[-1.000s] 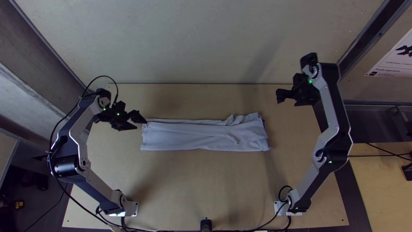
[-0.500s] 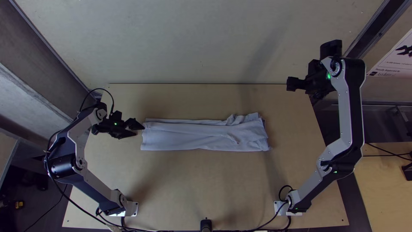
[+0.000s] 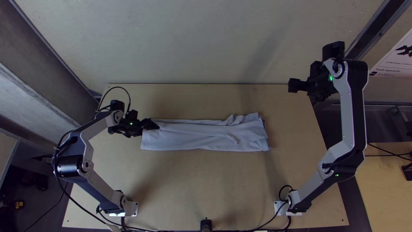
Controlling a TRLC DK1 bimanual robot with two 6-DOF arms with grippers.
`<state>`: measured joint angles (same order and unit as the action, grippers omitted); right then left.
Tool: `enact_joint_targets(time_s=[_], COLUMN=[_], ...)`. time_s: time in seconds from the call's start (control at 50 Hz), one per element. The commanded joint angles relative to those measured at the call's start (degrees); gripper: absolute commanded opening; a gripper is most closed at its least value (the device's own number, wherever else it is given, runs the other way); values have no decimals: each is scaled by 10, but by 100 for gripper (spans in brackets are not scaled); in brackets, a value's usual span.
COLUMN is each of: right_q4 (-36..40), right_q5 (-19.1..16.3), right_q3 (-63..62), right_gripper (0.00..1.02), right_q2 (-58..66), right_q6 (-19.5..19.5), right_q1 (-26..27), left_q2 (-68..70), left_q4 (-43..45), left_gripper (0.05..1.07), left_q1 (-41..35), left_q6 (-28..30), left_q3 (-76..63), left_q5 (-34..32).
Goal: Fold the t-shirt
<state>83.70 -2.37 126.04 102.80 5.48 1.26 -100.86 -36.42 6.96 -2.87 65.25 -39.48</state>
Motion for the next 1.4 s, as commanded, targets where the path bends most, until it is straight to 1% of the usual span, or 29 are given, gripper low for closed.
enact_joint_targets(time_s=[0.0, 0.2, 0.4, 0.48, 0.52, 0.58, 0.62, 0.68, 0.7, 0.76, 0.88, 1.06, 1.24, 1.38], right_q4=[11, 11, -1, -16, -22, -34, -39, -47, -49, -53, -65, -77, -99, -124], right_q5=[-1, -2, -4, -5, -5, -6, -6, -6, -6, -6, -7, -11, -11, -11], right_q3=[-30, -63, -104, -135, -151, -175, -190, -209, -214, -226, -254, -272, -293, -317], right_gripper=[99, 99, 99, 99, 99, 99, 99, 99, 99, 99, 99, 99, 99, 99], right_q2=[-25, -40, -60, -76, -83, -96, -103, -114, -117, -125, -139, -147, -155, -164], right_q6=[-6, -3, -2, -1, 0, 1, 1, 2, 2, 2, 2, 5, 5, 5], right_q1=[1, 1, 1, 1, 0, -1, -2, -4, -4, -4, -3, -4, -4, -6], left_q2=[-20, -18, -20, -26, -28, -30, -35, -35, -34, -31, -28, -5, 15, 21], left_q4=[-5, 1, 14, 14, 14, 14, 13, 13, 14, 14, 11, -8, -77, -137], left_gripper=[103, 103, 103, 102, 100, 86, 72, 41, 33, 8, 8, 8, 8, 8], left_q1=[-38, -102, -159, -179, -187, -196, -199, -203, -203, -203, -195, -151, -92, -28], left_q6=[-34, -76, -107, -122, -123, -136, -139, -139, -139, -141, -144, -143, -100, -44], left_q3=[-37, -23, -14, -7, -6, -4, -1, -2, -1, -1, -1, 8, 45, 84], left_q5=[12, 21, 63, 99, 114, 130, 145, 169, 175, 187, 187, 194, 205, 217])
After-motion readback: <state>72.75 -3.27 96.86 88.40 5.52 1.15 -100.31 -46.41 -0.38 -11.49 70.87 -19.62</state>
